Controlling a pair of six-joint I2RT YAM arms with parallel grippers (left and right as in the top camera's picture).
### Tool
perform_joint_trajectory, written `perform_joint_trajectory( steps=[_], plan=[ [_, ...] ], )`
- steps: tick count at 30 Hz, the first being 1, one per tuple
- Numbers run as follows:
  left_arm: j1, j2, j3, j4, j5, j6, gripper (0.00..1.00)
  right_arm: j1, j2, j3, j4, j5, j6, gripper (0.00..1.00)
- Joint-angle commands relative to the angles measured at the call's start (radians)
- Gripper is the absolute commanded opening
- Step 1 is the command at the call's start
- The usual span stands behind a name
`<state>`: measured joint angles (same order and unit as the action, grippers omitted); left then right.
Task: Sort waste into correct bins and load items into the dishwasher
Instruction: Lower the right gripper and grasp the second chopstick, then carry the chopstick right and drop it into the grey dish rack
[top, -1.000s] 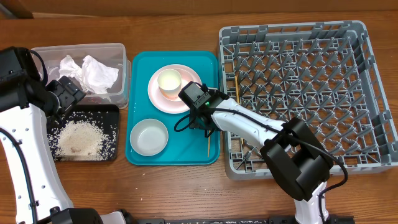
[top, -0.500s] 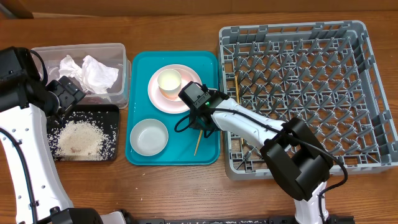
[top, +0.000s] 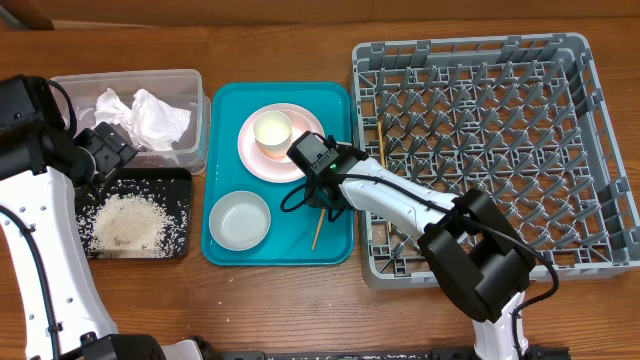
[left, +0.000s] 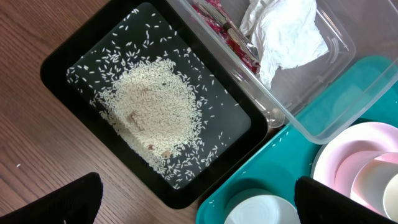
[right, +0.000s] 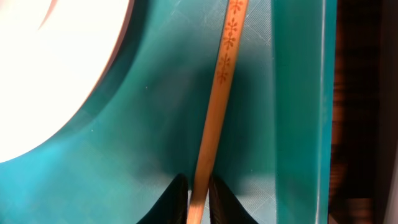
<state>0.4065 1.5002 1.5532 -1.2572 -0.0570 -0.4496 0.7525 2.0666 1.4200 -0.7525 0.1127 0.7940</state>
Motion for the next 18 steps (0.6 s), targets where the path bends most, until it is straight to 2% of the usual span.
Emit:
perform_joint_trajectory(
  steps=[1, 4, 7, 18],
  plan=[
    [-0.001, 0.003, 0.015, 0.001, -0.002, 0.008, 1.00, -0.007, 0.020, -0.007, 0.000, 0.009, 0.014, 0.13],
    [-0.001, 0.003, 0.015, 0.001, -0.002, 0.008, 1.00, -0.007, 0.020, -0.007, 0.003, 0.008, 0.014, 0.11],
    [-0.001, 0.003, 0.015, 0.001, -0.002, 0.008, 1.00, -0.007, 0.020, -0.004, 0.003, 0.005, 0.014, 0.04],
    [-0.001, 0.003, 0.015, 0.001, -0.002, 0.008, 1.00, -0.008, 0.013, 0.066, -0.076, -0.002, 0.008, 0.04]
  ],
)
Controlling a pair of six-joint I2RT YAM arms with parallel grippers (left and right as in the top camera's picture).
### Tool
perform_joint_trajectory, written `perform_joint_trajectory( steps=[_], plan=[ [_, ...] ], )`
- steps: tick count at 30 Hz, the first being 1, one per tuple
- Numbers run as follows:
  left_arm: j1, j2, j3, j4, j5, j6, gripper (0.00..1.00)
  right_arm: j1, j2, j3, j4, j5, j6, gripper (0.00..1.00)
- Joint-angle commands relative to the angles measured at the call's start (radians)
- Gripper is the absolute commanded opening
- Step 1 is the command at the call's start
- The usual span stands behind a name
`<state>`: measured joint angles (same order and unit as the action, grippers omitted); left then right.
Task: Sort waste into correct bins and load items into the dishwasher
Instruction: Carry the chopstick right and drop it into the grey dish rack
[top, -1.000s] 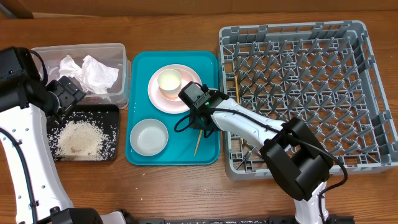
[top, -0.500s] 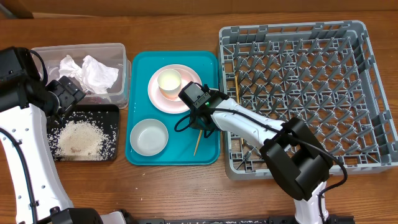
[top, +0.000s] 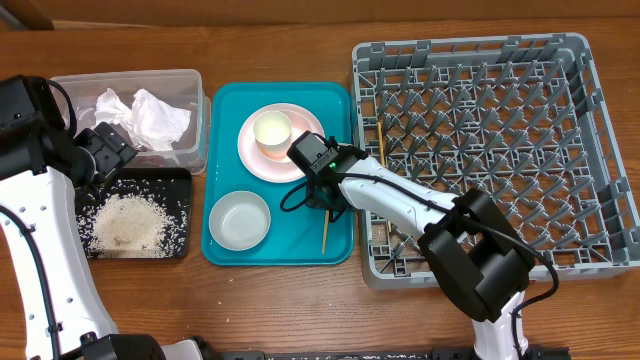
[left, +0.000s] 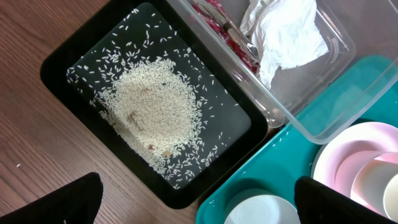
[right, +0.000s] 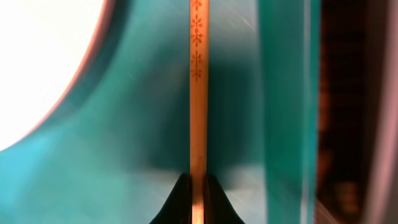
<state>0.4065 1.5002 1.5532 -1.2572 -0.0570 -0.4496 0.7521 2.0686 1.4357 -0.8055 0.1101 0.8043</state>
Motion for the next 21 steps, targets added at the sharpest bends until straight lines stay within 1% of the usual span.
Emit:
perform_joint_trajectory(
  steps=[1, 8, 13, 15, 17, 21],
  plan=[
    [-0.001, 0.003, 0.015, 0.001, -0.002, 0.008, 1.00, -0.007, 0.006, 0.061, -0.032, 0.000, -0.018, 0.04],
    [-0.001, 0.003, 0.015, 0.001, -0.002, 0.008, 1.00, -0.007, -0.074, 0.110, -0.107, 0.001, -0.069, 0.04],
    [-0.001, 0.003, 0.015, 0.001, -0.002, 0.008, 1.00, -0.008, -0.188, 0.110, -0.127, 0.004, -0.187, 0.04],
    [-0.001, 0.003, 0.015, 0.001, -0.002, 0.008, 1.00, -0.008, -0.247, 0.110, -0.128, 0.006, -0.283, 0.04],
    [-0.001, 0.003, 0.015, 0.001, -0.002, 0.008, 1.00, -0.008, -0.282, 0.110, -0.135, 0.023, -0.343, 0.04],
    [-0.001, 0.003, 0.015, 0.001, -0.002, 0.008, 1.00, -0.008, -0.336, 0.110, -0.180, 0.135, -0.365, 0.04]
  ],
)
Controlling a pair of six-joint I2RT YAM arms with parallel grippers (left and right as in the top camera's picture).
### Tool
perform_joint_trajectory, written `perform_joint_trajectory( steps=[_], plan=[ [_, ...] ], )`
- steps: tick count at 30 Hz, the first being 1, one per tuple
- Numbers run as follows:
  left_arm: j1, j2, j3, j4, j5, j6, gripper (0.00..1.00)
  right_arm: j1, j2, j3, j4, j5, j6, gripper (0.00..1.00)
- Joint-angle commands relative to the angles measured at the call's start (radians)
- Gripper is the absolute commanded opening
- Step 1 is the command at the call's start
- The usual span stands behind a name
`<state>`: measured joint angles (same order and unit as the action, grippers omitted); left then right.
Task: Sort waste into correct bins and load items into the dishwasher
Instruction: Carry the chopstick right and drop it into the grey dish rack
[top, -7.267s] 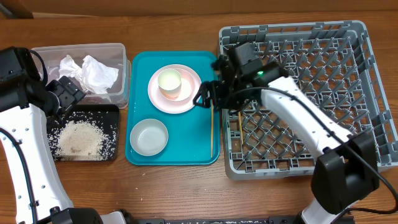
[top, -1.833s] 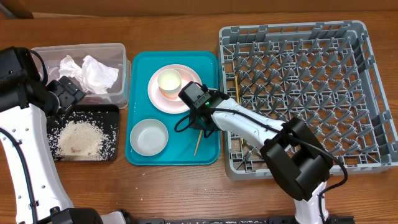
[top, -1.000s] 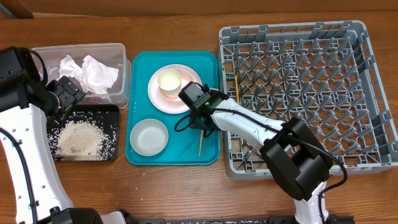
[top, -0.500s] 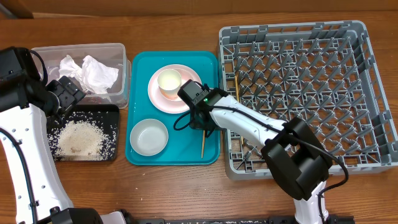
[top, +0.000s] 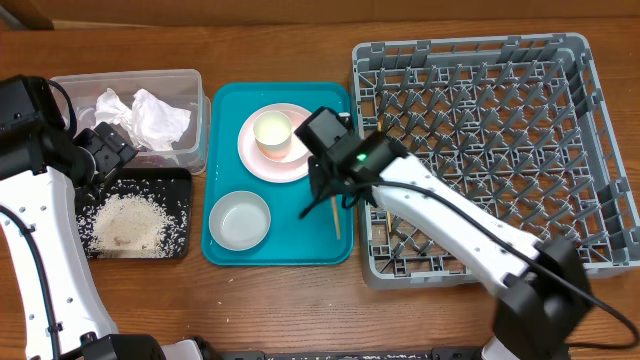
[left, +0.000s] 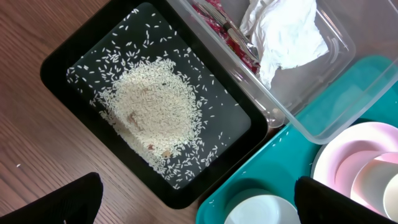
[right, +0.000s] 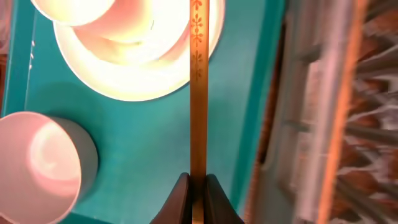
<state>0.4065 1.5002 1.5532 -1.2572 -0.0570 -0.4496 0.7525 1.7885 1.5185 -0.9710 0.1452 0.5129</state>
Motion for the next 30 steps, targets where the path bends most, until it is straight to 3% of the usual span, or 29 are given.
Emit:
perform_joint_trajectory(
  steps=[1, 10, 30],
  plan=[
    [-0.001, 0.003, 0.015, 0.001, -0.002, 0.008, 1.00, -0.009, -0.066, 0.027, -0.027, 0.132, -0.074, 0.04],
    [-0.001, 0.003, 0.015, 0.001, -0.002, 0.008, 1.00, -0.009, -0.081, 0.026, -0.124, 0.353, -0.074, 0.04],
    [-0.001, 0.003, 0.015, 0.001, -0.002, 0.008, 1.00, -0.062, -0.076, -0.027, -0.097, 0.325, -0.068, 0.08]
  ],
)
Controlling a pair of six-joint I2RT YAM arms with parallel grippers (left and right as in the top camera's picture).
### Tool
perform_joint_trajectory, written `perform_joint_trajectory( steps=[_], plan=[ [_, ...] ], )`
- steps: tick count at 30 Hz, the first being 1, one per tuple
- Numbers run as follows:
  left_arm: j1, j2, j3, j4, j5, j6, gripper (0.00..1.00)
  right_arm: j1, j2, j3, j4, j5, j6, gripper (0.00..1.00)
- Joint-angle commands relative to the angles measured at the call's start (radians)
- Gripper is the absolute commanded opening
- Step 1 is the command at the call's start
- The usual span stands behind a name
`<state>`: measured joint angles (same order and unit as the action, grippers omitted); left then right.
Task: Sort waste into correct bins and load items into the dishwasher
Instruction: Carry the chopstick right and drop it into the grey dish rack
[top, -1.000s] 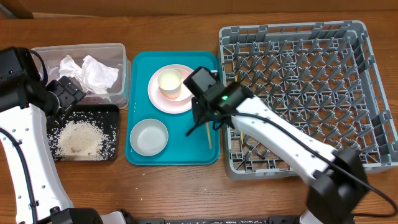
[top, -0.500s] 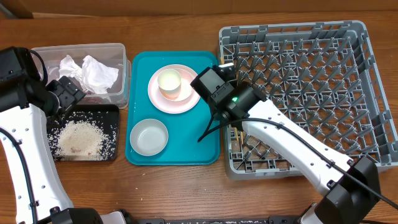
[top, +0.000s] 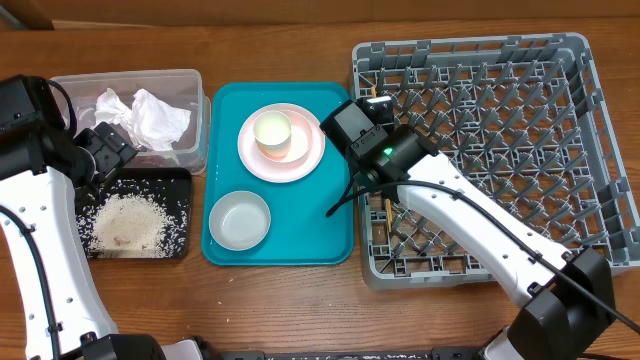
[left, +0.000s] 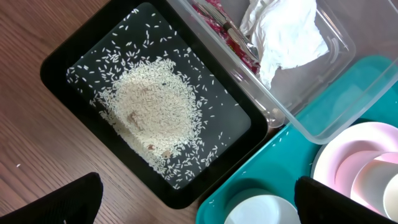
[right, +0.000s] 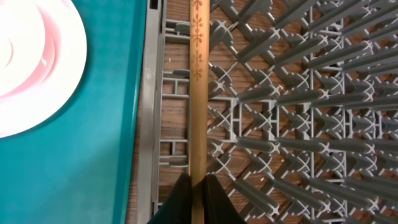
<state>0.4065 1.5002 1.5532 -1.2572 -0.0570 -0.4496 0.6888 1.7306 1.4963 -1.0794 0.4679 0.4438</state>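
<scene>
My right gripper (right: 198, 178) is shut on a wooden chopstick (right: 198, 74) with a small flower pattern. It holds the chopstick above the left edge of the grey dishwasher rack (top: 500, 150), pointing along that edge. In the overhead view a short piece of the chopstick (top: 388, 207) shows below the right wrist (top: 375, 150). The teal tray (top: 300, 235) carries a pink plate with a cup (top: 281, 142) and a white bowl (top: 240, 219). My left gripper (left: 199, 208) hangs open over the corner where the black rice tray (left: 62, 56) meets the teal tray.
A clear bin (top: 190, 110) with crumpled white tissue stands at the back left. In front of it is the black tray with loose rice (top: 130, 222). The rack's upright tines (right: 298, 93) fill its floor.
My right gripper, still holding the chopstick, has moved from above the teal tray to the right, over the rack's left edge. The left arm has not moved.
My right gripper was down on the teal tray around a slanted chopstick. Then it was shut on it with the stick straight. A second ago it held the stick above the plate and tray, and now over the rack. The left gripper stayed open throughout.
</scene>
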Motion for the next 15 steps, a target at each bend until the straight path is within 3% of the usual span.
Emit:
perform_joint_trajectory(
  steps=[1, 15],
  plan=[
    [-0.001, 0.003, 0.015, 0.001, -0.002, 0.008, 1.00, 0.002, -0.017, -0.005, 0.011, 0.002, 0.001, 0.10],
    [-0.001, 0.003, 0.015, 0.001, -0.002, 0.008, 1.00, 0.002, -0.017, -0.005, 0.013, -0.021, 0.050, 0.11]
  ],
)
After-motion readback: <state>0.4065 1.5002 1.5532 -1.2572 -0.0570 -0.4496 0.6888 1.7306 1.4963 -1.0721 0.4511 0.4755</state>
